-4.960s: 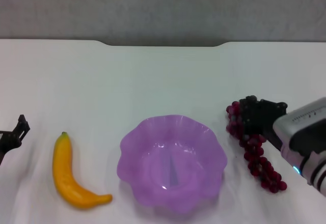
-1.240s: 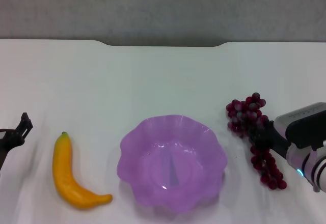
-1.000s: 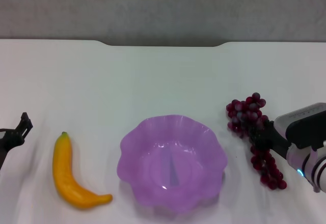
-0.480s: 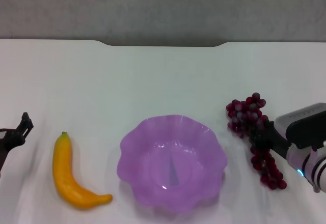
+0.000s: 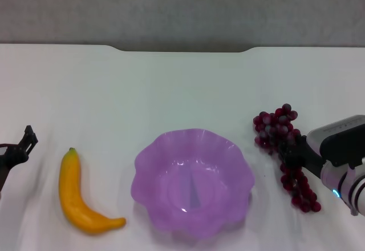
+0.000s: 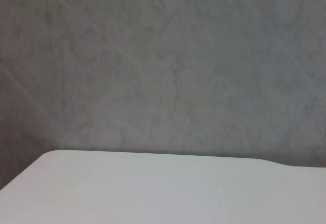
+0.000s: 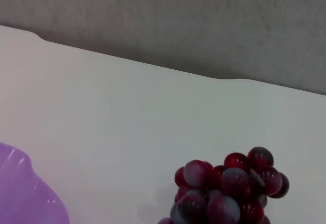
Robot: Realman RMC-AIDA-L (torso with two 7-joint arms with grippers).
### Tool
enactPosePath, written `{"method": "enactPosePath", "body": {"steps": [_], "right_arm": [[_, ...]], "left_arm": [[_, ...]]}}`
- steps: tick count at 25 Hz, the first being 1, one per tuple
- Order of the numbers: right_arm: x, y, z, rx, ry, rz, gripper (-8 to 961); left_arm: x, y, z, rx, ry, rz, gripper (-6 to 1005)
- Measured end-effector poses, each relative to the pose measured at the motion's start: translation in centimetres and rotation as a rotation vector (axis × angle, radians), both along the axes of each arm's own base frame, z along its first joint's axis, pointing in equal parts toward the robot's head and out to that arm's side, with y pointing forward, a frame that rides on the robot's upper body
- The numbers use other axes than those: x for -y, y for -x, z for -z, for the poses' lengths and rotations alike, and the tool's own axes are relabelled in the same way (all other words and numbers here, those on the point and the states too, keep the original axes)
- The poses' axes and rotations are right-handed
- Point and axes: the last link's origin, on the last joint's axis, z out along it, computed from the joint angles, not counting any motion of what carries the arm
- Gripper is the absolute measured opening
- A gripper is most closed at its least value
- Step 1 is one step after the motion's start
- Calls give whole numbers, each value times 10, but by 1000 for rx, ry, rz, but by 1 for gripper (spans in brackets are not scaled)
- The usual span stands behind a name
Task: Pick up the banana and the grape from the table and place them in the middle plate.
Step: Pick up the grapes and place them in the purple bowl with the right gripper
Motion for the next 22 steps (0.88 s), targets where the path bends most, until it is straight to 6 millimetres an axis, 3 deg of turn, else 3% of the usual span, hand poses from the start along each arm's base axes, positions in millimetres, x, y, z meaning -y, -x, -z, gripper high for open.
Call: {"method": "enactPosePath", "body": {"steps": [16, 22], "right_arm": [[8, 6, -5, -16, -89, -93, 348], [18, 15, -11, -25, -181, -213, 334]], "left_arm": [[0, 1, -1, -1, -1, -2, 882], [1, 2, -1, 0, -3, -5, 882]]}}
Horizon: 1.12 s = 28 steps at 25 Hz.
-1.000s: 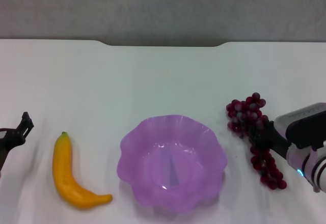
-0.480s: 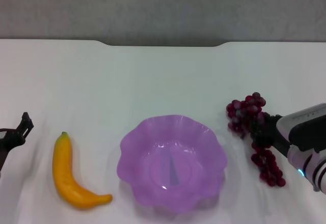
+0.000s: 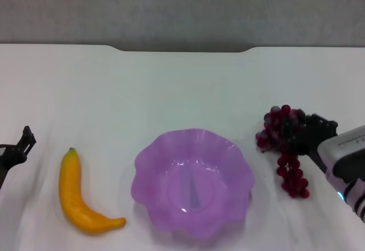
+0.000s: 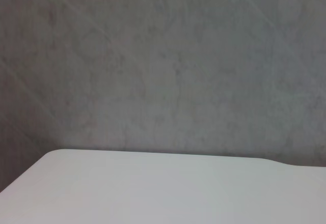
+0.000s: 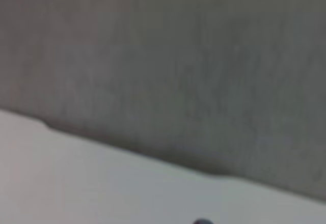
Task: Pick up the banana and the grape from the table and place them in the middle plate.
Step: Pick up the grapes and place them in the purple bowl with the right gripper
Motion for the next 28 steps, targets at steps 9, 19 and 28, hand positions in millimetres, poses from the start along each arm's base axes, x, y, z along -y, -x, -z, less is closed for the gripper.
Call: {"method": "enactPosePath", "body": {"steps": [9, 19, 28], "right_arm": [[10, 24, -4, -19, -77, -164, 297], [10, 76, -8, -4, -86, -403, 264], [17, 100, 19, 1, 34, -468, 255]], "left_arm": [[0, 1, -1, -1, -1, -1, 882], [1, 2, -2, -2, -3, -5, 882], [-3, -6, -1, 5, -6, 23, 883]]}}
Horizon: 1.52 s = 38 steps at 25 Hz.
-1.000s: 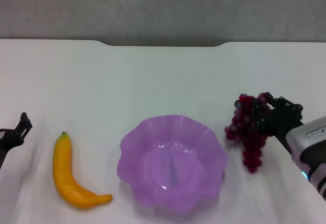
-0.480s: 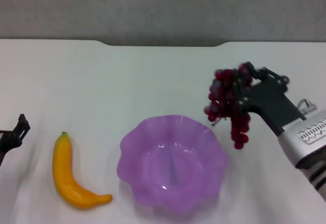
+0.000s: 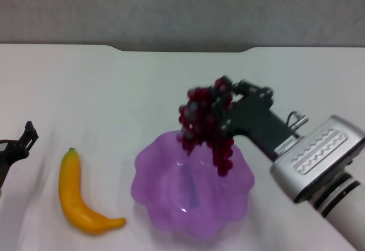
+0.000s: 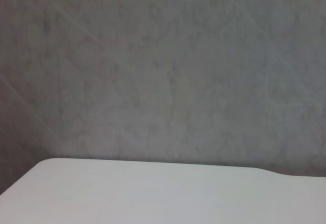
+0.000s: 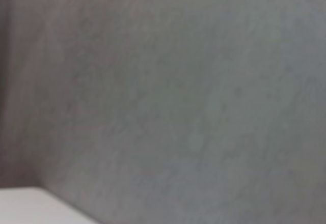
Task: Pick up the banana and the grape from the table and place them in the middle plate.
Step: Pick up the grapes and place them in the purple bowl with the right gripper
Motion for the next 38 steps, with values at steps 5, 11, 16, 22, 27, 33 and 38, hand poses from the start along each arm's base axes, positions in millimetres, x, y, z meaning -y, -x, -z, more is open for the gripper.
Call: {"method": "enactPosePath", "body": {"steps": [5, 11, 16, 22, 27, 33, 38], "right_arm": [[6, -7, 12, 28, 51, 9, 246], [8, -20, 24, 17, 145, 61, 242], [6, -32, 29, 65, 177, 100, 239], [2, -44, 29, 56, 205, 155, 238], [3, -48, 27, 66, 194, 136, 235], [14, -48, 24, 63, 173, 39, 330], [15, -47, 23, 53, 167, 27, 521]], "left_arm": [[-1, -2, 1, -2, 4, 6, 883], [-2, -3, 2, 3, 5, 9, 883], [-4, -7, 3, 8, 4, 20, 883], [-5, -8, 4, 5, 6, 23, 883], [-4, -7, 3, 3, 7, 18, 883], [-5, -7, 3, 2, 8, 21, 883], [-5, -7, 3, 2, 8, 21, 883]]}}
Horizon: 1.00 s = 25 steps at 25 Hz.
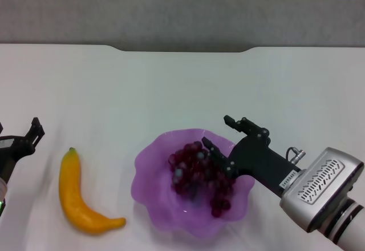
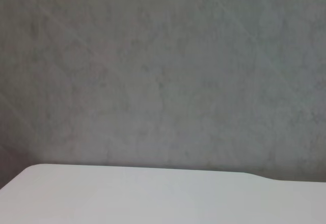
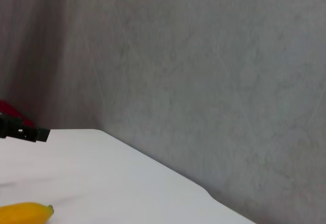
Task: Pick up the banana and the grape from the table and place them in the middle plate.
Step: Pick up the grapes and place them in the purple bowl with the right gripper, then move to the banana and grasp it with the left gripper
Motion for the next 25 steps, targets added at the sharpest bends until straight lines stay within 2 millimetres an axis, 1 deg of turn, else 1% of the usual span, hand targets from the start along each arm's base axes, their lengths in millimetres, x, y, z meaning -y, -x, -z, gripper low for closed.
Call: {"method": "enactPosePath", "body": {"steps": [5, 10, 16, 18, 20, 21, 23, 25], "right_arm": [[4, 6, -4, -47, -13, -40, 679], [5, 0, -9, -84, -30, -25, 679], [-10, -15, -26, -160, -111, 118, 680], [-15, -22, -37, -177, -155, 158, 679], [-19, -34, -48, -187, -208, 207, 677], [-19, -43, -54, -185, -236, 240, 677], [-18, -58, -60, -171, -263, 293, 675], [-18, -69, -62, -150, -268, 339, 674]], "left_arm": [[0, 0, 0, 0, 0, 0, 883], [0, 0, -1, 1, -1, 0, 883], [1, 2, 0, 0, 1, -5, 883], [3, 4, -1, 1, 2, -11, 883], [3, 4, 0, 2, 4, -14, 883], [3, 4, 0, 5, 7, -15, 883], [1, 1, 3, 19, 23, -16, 883], [-2, -4, 7, 37, 44, -11, 883]]}}
